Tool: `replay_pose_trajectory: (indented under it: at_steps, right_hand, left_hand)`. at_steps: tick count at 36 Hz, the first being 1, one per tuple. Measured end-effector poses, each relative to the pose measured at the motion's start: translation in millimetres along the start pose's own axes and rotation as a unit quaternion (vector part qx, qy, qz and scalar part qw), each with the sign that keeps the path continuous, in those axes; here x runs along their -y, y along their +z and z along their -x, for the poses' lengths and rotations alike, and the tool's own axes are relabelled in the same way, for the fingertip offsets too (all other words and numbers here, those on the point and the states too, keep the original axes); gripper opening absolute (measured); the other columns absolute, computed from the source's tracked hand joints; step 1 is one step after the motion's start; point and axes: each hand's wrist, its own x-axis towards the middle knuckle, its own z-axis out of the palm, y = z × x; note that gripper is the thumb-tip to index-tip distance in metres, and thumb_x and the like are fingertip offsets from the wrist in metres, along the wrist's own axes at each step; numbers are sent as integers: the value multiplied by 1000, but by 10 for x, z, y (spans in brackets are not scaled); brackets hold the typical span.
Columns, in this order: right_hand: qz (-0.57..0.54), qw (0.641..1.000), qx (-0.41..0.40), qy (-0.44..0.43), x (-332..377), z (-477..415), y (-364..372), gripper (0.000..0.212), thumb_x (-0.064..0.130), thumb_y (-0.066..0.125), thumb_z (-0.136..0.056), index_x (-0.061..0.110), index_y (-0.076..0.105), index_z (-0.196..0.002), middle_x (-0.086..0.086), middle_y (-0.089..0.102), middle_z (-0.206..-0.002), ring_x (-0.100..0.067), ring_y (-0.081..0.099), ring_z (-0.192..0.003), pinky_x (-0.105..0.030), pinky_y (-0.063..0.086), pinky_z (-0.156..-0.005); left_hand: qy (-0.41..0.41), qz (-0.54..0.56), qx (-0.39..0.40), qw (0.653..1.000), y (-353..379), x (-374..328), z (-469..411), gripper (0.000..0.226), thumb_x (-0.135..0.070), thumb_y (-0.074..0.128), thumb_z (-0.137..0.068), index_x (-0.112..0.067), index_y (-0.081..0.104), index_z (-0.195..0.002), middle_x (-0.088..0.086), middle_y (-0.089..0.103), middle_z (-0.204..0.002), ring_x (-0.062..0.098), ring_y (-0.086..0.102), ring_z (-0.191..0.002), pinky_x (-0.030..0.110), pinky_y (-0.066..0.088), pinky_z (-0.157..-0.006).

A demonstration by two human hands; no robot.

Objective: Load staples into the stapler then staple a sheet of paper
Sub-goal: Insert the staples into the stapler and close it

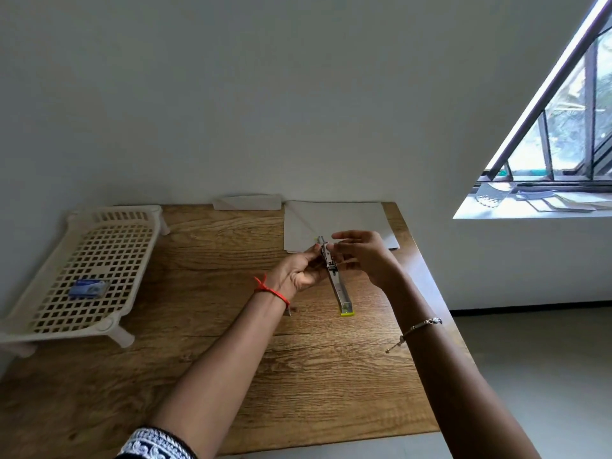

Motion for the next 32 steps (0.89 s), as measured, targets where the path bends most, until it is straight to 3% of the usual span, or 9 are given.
replay_pose_trajectory:
  at_steps: [4, 8, 11, 12, 17, 19, 22, 27, 32]
  right_hand:
    - [-7, 1000, -5, 24, -13, -34, -3, 35, 2, 71, -75, 1, 59, -107, -9, 65, -75, -9, 63, -50, -22, 52, -47]
    - [9, 999, -5, 33, -22, -64, -3, 34, 3, 69, -76, 3, 58, -108, -9, 63, -75, -11, 63, -53, -25, 52, -52]
    - [23, 999, -9, 48, -47, -72, 17, 34, 4, 66, -79, -1, 57, -111, -9, 61, -75, -18, 59, -61, -26, 49, -56]
    - [22, 998, -12, 51, -61, -77, 24, 33, 4, 65, -80, -2, 56, -112, -9, 60, -74, -18, 58, -61, -26, 48, -56]
    - [7, 999, -4, 37, -94, -101, -3, 36, 5, 65, -81, -3, 56, -115, -7, 59, -73, -16, 55, -61, -27, 46, -56]
    - [-10, 1000, 19, 15, -104, -105, -34, 38, 5, 61, -84, -2, 53, -120, -7, 62, -80, -15, 58, -64, -25, 49, -57]
    - [-50, 995, 76, -29, -158, -112, -99, 42, -3, 56, -85, 4, 50, -126, -5, 61, -96, -13, 62, -72, -22, 54, -63]
    - [10, 972, 218, -86, -292, -96, -218, 79, -16, 58, -71, 31, 39, -132, 2, 48, -123, -8, 62, -94, -23, 55, -70]
    - [87, 964, 215, -128, -337, -72, -110, 104, -19, 64, -68, 48, 23, -136, 1, 29, -143, -12, 50, -117, -42, 58, -79]
  left_hand:
    - [6, -34, -14, 999, 3, 12, 11, 32, -9, 34, -100, 0, 53, -75, 12, 65, -43, 20, 65, -39, 33, 51, -36]
    - [1, -52, -7, 999, -17, 11, -41, 48, -9, 35, -100, 1, 62, -62, 13, 65, -43, 19, 64, -37, 29, 51, -35]
    - [-2, -80, 16, 997, -37, 36, -56, 35, -10, 34, -100, -4, 57, -75, 10, 67, -45, 18, 66, -40, 35, 55, -66]
    - [-1, -92, 19, 996, -32, 42, -52, 31, -10, 33, -100, -6, 56, -78, 8, 67, -46, 17, 66, -41, 36, 54, -67]
    - [-2, -86, 12, 996, 0, 19, -54, 35, -9, 33, -100, -6, 59, -77, 7, 67, -45, 15, 66, -40, 27, 53, -41]
    - [6, -66, 15, 998, 10, -3, -64, 43, -8, 32, -100, -4, 63, -71, 8, 67, -45, 15, 66, -40, 27, 52, -39]
    - [25, -37, 20, 999, 14, -56, -48, 33, -9, 32, -100, -1, 55, -79, 11, 67, -47, 16, 67, -42, 29, 53, -40]
    - [45, -3, 15, 999, -17, -164, -50, 30, -9, 35, -99, 0, 53, -77, 14, 66, -47, 22, 67, -42, 41, 51, -37]
    - [44, 8, 7, 999, -18, -183, -57, 26, -8, 37, -99, -2, 55, -80, 13, 67, -48, 20, 67, -42, 40, 54, -42]
